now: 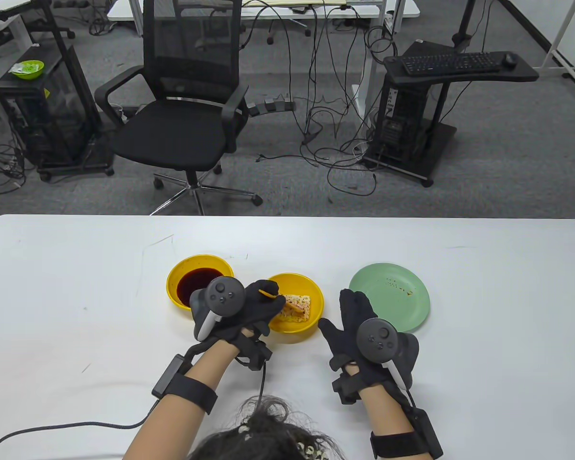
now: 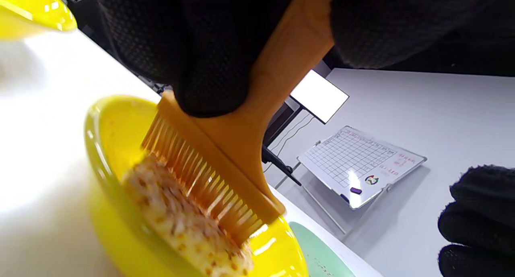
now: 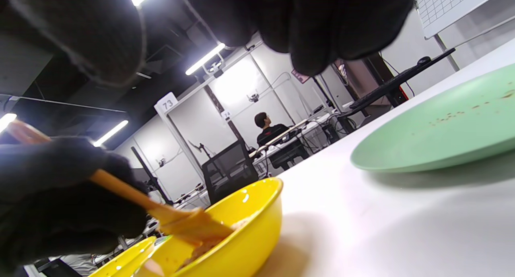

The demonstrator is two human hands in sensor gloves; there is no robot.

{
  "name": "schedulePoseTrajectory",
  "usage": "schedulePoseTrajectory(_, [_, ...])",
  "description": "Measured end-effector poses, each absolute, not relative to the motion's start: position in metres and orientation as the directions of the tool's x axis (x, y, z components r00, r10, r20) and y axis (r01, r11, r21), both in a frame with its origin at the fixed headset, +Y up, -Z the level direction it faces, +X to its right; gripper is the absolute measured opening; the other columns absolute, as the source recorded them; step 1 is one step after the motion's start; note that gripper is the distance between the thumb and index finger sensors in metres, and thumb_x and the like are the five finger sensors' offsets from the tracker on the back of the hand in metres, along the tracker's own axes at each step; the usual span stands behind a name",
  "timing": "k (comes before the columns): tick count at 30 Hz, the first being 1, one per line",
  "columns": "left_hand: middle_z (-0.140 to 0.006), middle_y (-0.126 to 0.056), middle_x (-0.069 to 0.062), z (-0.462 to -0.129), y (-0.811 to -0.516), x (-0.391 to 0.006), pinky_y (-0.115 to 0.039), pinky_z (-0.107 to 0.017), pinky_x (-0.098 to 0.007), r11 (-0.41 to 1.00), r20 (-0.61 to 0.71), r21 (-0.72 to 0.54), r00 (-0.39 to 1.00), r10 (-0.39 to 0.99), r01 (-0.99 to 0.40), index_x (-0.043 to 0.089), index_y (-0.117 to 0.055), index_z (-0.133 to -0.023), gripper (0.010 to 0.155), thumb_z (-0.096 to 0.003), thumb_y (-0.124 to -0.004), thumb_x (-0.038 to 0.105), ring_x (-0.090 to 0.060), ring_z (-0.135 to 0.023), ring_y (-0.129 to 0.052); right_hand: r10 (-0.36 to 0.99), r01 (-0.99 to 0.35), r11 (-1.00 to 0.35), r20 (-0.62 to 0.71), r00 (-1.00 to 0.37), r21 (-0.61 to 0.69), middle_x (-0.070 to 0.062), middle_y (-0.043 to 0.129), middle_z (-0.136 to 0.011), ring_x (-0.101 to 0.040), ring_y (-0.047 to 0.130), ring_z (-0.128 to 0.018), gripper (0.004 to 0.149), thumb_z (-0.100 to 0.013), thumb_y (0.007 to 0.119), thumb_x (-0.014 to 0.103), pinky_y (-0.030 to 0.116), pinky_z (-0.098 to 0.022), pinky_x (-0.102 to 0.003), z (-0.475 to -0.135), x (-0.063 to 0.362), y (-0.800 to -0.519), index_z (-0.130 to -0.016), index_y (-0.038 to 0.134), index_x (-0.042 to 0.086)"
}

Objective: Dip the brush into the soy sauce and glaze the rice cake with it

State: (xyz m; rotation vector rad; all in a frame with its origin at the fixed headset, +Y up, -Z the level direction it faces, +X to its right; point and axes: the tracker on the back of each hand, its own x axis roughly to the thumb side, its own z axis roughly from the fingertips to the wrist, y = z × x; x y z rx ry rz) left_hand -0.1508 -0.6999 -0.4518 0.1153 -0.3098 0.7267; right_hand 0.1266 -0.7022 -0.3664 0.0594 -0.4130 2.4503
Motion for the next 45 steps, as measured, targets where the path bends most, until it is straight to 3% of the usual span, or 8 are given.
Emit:
schedulePoseTrajectory(4, [-0.088, -0.093, -0.010, -0.452, -0.691, -0.152, -0.090, -0.056, -0.039, 0.759, 0.325, 0.019, 0.722, 0.611, -0.651, 0.022, -0.081, -0.083, 0.052, -0.0433, -0.083, 0.055, -0.025, -0.068, -0.111, 0.598, -0.611, -0.740, 0.141, -0.789, -0.281, -0.026, 0.059, -0.110, -0.050, 0.074, -0.090, 0.077, -0.048, 0.084, 0.053, 0.069, -0.061, -0.060, -0.367, 0.127, -0.702, -0.106, 0.058, 0.010])
schedulePoseTrajectory(9, [-0.094, -0.087, -0.014, -0.458, -0.711, -0.139, -0.087, -0.059, -0.040, 0.649, 0.249, -0.046, 0.620, 0.744, -0.760, 0.020, -0.076, -0.089, 0.055, -0.0432, -0.084, 0.050, -0.027, -0.076, -0.106, 0.596, -0.607, -0.746, 0.134, -0.792, -0.273, -0.026, 0.059, -0.110, -0.050, 0.074, -0.090, 0.077, -0.048, 0.084, 0.054, 0.069, -0.061, -0.060, -0.367, 0.127, -0.705, -0.106, 0.058, 0.010])
schedulePoseTrajectory(15, [-0.082, -0.098, -0.009, -0.451, -0.692, -0.152, -0.091, -0.051, -0.040, 0.759, 0.285, -0.002, 0.727, 0.624, -0.651, 0.023, -0.085, -0.078, 0.049, -0.0429, -0.083, 0.057, -0.025, -0.059, -0.113, 0.595, -0.607, -0.746, 0.136, -0.792, -0.274, -0.025, 0.059, -0.110, -0.050, 0.074, -0.090, 0.077, -0.048, 0.084, 0.054, 0.069, -0.062, -0.060, -0.367, 0.128, -0.705, -0.106, 0.058, 0.010])
schedulePoseTrajectory(21, [-0.096, -0.085, -0.014, -0.453, -0.701, -0.131, -0.085, -0.060, -0.041, 0.693, 0.292, -0.003, 0.662, 0.690, -0.721, 0.020, -0.075, -0.091, 0.056, -0.0442, -0.084, 0.050, -0.028, -0.078, -0.105, 0.583, -0.597, -0.752, 0.140, -0.800, -0.279, -0.025, 0.059, -0.110, -0.050, 0.074, -0.090, 0.077, -0.048, 0.084, 0.054, 0.069, -0.062, -0.060, -0.367, 0.128, -0.705, -0.106, 0.058, 0.010])
schedulePoseTrajectory(28, [-0.085, -0.096, -0.010, -0.446, -0.690, -0.144, -0.089, -0.053, -0.041, 0.771, 0.314, 0.020, 0.736, 0.600, -0.637, 0.022, -0.083, -0.080, 0.050, -0.0434, -0.082, 0.056, -0.026, -0.063, -0.111, 0.584, -0.597, -0.751, 0.139, -0.800, -0.280, -0.026, 0.059, -0.110, -0.050, 0.074, -0.090, 0.077, -0.048, 0.084, 0.054, 0.069, -0.061, -0.060, -0.367, 0.128, -0.705, -0.106, 0.059, 0.010])
schedulePoseTrajectory(34, [-0.095, -0.085, -0.014, -0.454, -0.701, -0.132, -0.086, -0.060, -0.041, 0.702, 0.296, 0.010, 0.673, 0.678, -0.712, 0.021, -0.075, -0.091, 0.056, -0.0444, -0.083, 0.051, -0.028, -0.077, -0.105, 0.588, -0.601, -0.749, 0.140, -0.797, -0.278, -0.026, 0.059, -0.110, -0.050, 0.074, -0.090, 0.077, -0.048, 0.084, 0.054, 0.069, -0.061, -0.060, -0.367, 0.128, -0.705, -0.106, 0.059, 0.010])
schedulePoseTrajectory(45, [-0.089, -0.093, -0.011, -0.448, -0.701, -0.148, -0.089, -0.055, -0.040, 0.724, 0.286, -0.003, 0.693, 0.662, -0.690, 0.025, -0.081, -0.085, 0.051, -0.0442, -0.082, 0.056, -0.026, -0.068, -0.110, 0.587, -0.602, -0.749, 0.146, -0.797, -0.277, -0.025, 0.059, -0.110, -0.050, 0.074, -0.090, 0.077, -0.048, 0.084, 0.054, 0.069, -0.061, -0.060, -0.367, 0.125, -0.705, -0.106, 0.059, 0.011])
